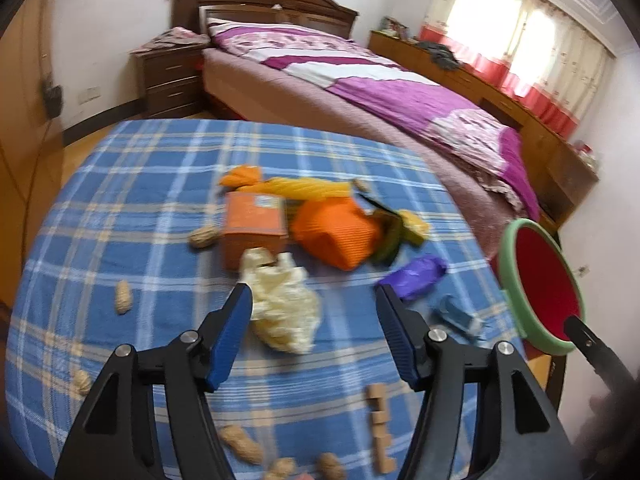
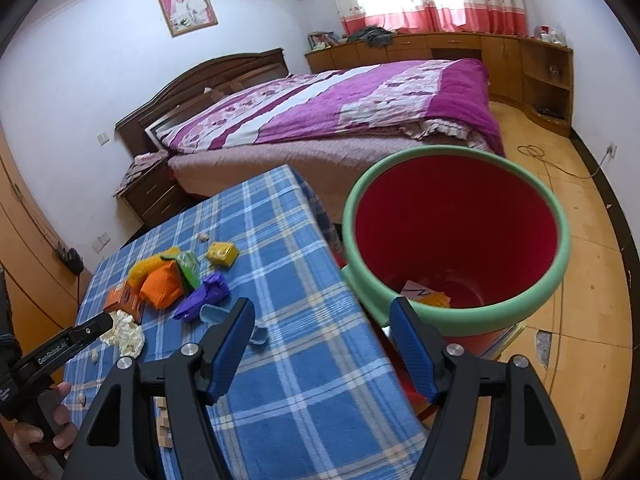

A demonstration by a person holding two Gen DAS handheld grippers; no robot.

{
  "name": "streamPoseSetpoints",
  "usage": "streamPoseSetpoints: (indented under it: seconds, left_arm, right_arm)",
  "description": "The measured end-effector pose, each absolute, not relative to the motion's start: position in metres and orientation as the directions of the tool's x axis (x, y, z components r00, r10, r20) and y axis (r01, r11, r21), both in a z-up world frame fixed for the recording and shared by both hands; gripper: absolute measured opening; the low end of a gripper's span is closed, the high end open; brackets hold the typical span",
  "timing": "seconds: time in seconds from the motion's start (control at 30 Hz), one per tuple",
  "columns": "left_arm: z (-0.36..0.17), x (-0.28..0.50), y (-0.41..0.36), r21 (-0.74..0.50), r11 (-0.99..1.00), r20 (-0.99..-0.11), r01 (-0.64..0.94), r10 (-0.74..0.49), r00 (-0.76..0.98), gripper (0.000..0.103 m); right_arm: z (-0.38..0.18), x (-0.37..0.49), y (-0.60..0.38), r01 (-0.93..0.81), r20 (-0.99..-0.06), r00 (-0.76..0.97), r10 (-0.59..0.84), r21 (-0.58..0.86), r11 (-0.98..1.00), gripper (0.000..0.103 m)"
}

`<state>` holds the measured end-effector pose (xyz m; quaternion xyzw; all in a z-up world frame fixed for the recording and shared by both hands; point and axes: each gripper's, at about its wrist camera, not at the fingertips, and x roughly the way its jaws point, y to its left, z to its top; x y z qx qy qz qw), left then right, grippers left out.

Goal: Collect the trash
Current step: 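Grasp the crumpled white plastic with the left tool while the right tool grasps the blue scoop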

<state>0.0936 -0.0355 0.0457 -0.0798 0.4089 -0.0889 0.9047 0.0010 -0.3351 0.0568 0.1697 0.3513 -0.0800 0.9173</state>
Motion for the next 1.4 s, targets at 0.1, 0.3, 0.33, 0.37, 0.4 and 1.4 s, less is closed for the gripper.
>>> streamPoseSetpoints:
  seconds: [0.1, 0.3, 0.33, 0.37, 0.4, 1.4]
  left_arm:
    - [0.037, 0.096, -0.028, -0.199, 0.978, -0.737, 0.066, -0.194, 0.648, 0.066]
    - [0.019, 0.107, -0.027, -0.181, 0.983, -0.77, 0.038, -0.165, 0.617, 0.066]
    - [0.016, 0.109, -0.027, -0.178, 0.983, -0.774, 0.033, -0.161, 0.612, 0.066]
    - [0.013, 0.111, -0.026, -0.178, 0.984, -0.777, 0.028, -0.158, 0.609, 0.066]
    - [0.01, 0.112, -0.026, -0.178, 0.984, -0.78, 0.022, -0.154, 0.606, 0.066]
    - [0.006, 0.108, -0.028, -0.187, 0.978, -0.757, 0.09, -0.202, 0.621, 0.027]
  right_arm:
    - [0.054, 0.006, -0.328, 0.252, -0.681, 0.732, -0.015, 0.25, 0.935, 0.073]
    - [0.047, 0.013, -0.318, 0.226, -0.698, 0.716, 0.008, 0.243, 0.943, 0.077]
    - [0.046, 0.015, -0.316, 0.222, -0.702, 0.712, 0.011, 0.239, 0.945, 0.077]
    - [0.044, 0.017, -0.314, 0.214, -0.706, 0.708, 0.016, 0.237, 0.948, 0.077]
    - [0.042, 0.02, -0.312, 0.206, -0.711, 0.703, 0.023, 0.234, 0.95, 0.078]
    - [-0.004, 0.075, -0.263, 0.013, -0.791, 0.603, 0.103, 0.139, 0.99, 0.021]
